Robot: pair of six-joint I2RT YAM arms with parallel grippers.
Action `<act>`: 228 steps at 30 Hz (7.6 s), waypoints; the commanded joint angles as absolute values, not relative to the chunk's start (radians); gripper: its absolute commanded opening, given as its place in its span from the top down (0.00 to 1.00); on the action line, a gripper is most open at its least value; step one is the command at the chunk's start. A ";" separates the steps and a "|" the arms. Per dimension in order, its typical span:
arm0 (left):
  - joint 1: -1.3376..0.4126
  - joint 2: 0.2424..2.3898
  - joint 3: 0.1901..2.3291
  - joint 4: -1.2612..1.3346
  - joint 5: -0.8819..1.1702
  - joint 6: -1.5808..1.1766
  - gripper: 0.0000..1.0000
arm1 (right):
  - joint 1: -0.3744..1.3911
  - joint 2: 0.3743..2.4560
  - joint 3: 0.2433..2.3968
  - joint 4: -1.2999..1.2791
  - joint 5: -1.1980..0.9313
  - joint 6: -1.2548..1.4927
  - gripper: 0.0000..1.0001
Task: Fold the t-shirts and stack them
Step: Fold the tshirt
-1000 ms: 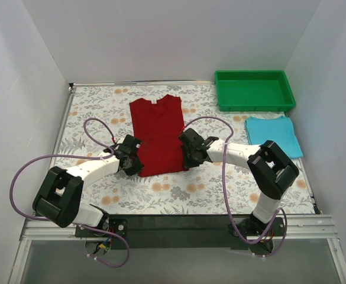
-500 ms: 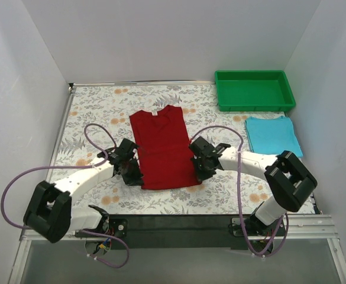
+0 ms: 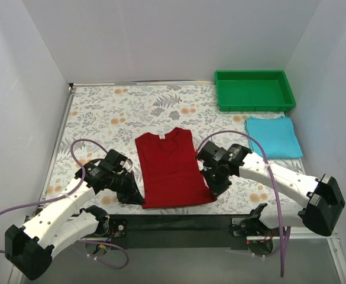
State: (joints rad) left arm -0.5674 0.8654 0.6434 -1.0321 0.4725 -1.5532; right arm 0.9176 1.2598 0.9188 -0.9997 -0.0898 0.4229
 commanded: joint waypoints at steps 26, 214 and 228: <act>-0.555 0.907 0.805 -0.933 -0.190 -1.824 1.00 | 0.755 1.712 1.692 -1.279 0.164 0.129 0.99; -0.334 1.367 0.480 -0.167 0.127 -1.612 1.00 | 0.528 1.884 0.887 0.338 -0.884 0.480 0.99; -0.334 1.316 0.522 -0.218 0.106 -1.580 0.97 | 0.440 1.840 0.745 0.311 -0.881 0.376 0.99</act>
State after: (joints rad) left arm -0.3435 1.3426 0.5045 -0.1406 0.1776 -1.6176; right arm 0.4503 1.9060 0.7692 0.3492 -0.9226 0.4263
